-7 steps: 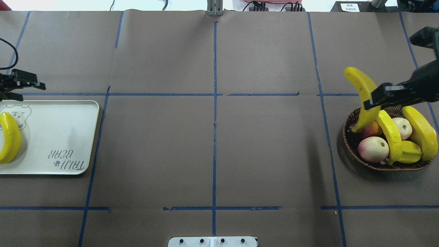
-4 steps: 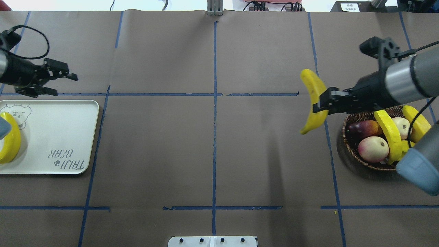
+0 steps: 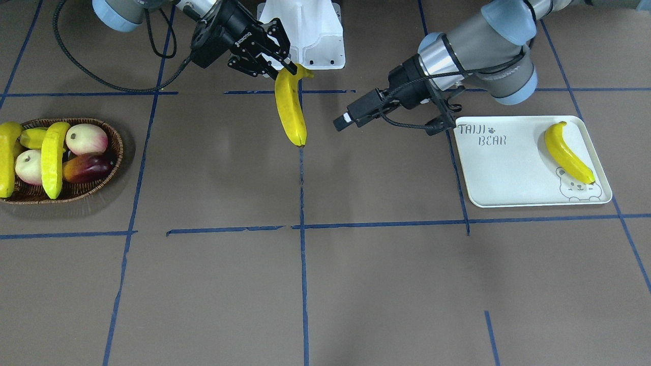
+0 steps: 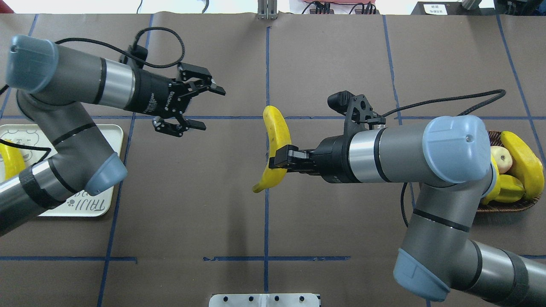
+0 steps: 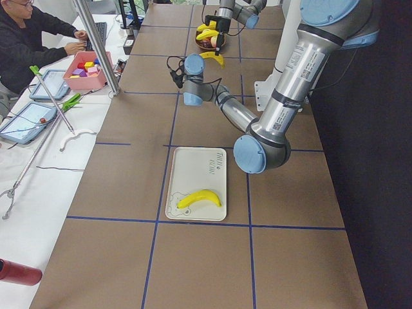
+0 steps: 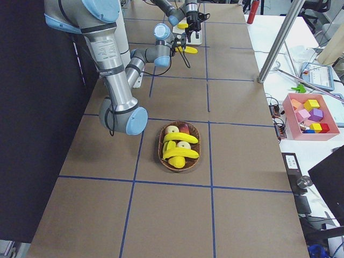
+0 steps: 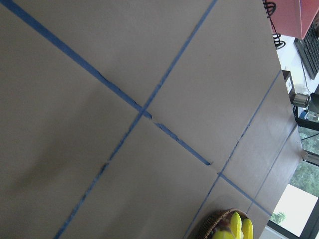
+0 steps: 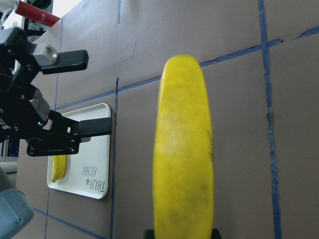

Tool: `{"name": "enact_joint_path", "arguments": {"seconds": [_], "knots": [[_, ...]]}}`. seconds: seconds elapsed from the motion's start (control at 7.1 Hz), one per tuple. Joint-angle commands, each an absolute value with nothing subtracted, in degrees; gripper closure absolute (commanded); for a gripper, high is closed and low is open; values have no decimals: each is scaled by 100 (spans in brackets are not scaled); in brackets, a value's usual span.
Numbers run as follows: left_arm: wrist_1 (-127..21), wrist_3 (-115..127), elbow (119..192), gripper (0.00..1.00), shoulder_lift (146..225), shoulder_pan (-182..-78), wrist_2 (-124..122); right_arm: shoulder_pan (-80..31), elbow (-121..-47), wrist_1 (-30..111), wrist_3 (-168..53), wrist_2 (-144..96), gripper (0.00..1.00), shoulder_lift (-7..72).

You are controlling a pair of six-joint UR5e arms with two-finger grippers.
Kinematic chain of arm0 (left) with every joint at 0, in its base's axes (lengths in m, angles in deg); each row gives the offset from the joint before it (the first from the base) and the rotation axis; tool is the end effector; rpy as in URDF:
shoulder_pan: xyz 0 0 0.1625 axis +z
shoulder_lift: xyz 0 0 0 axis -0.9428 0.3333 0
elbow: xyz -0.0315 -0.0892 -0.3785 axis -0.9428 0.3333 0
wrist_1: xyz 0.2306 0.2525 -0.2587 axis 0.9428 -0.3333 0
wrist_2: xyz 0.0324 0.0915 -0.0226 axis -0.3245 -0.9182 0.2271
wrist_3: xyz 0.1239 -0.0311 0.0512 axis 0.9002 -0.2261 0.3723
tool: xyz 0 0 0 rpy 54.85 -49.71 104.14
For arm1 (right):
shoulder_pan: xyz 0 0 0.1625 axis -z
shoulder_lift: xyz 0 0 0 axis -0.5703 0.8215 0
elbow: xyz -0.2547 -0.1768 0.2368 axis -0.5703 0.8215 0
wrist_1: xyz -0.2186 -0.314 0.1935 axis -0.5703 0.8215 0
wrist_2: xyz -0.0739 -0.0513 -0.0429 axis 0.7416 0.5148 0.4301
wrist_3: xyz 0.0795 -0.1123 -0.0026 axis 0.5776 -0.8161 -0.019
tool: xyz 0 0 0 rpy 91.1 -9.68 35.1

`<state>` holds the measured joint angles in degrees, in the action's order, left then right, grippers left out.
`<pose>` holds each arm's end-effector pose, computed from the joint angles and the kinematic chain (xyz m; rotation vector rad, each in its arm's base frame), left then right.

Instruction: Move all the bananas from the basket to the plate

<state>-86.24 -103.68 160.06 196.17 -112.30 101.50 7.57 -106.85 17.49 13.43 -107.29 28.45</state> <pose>0.4333 -0.4627 0.1519 -0.3407 1.6421 -0.5134 -0.4543 -0.3404 0.1149 0.1639 -1.5028 0.1360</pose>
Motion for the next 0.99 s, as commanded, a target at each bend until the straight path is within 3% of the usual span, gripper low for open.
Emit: {"name": "enact_joint_path", "arguments": {"seconds": [0.0,0.28,0.42,0.56,0.7,0.85], "knots": [[-8666,-10388,15991,1,19864,-10869,9674,805,-10665,1744,1360,-10694,98,2759],[-8640,-10388,15956,3,19962,-10596,9381,840,-10665,1744,1369,-10694,98,2732],[-8640,-10388,15956,9,19953,-10578,9372,849,-10665,1744,1369,-10694,98,2732],[-8657,-10371,15956,69,19918,-10578,9380,849,-10674,1735,1369,-10702,98,2741],[-8657,-10257,15947,100,19883,-10586,9389,849,-10674,1700,1378,-10711,98,2741],[-8614,-9743,15939,100,19857,-10613,9398,849,-10674,1700,1378,-10703,96,2741]]}}
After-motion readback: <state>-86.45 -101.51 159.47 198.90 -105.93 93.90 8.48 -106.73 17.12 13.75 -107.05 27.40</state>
